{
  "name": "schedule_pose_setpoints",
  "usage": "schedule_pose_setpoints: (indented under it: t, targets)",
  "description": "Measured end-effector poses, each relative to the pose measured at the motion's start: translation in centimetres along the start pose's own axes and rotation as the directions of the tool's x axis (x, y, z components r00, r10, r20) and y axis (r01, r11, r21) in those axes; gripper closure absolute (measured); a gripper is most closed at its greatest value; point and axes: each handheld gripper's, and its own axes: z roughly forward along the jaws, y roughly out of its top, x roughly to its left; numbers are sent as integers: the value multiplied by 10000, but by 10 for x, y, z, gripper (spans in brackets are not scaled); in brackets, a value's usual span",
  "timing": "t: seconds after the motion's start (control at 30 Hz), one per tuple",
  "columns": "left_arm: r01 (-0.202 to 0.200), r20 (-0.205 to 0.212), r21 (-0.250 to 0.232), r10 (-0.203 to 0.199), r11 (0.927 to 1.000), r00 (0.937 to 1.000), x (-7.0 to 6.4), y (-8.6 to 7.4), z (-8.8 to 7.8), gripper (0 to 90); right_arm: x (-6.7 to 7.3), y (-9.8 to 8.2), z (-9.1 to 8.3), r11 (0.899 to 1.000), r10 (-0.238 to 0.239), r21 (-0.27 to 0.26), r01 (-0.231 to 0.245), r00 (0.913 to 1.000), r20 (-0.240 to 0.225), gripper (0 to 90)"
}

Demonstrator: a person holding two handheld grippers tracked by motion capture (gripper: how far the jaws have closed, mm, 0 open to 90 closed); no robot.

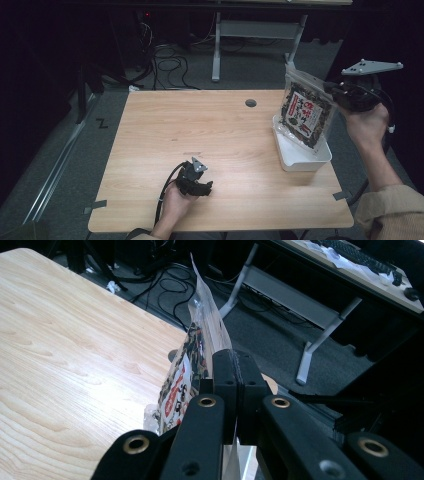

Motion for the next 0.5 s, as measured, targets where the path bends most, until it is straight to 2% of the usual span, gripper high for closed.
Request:
schedule_pose_setpoints:
  t: [0.33, 0.5]
  targets:
    - [-48, 22, -119, 48, 9999, 10000, -2, 0, -1, 306, -13, -11, -1, 9994, 326, 122, -329, 9993, 200, 900]
    - [-50, 5, -114, 50, 9999, 10000, -2, 0, -1, 306, -20, -12, -4, 9988, 493, 20, -494, 9984, 275, 900]
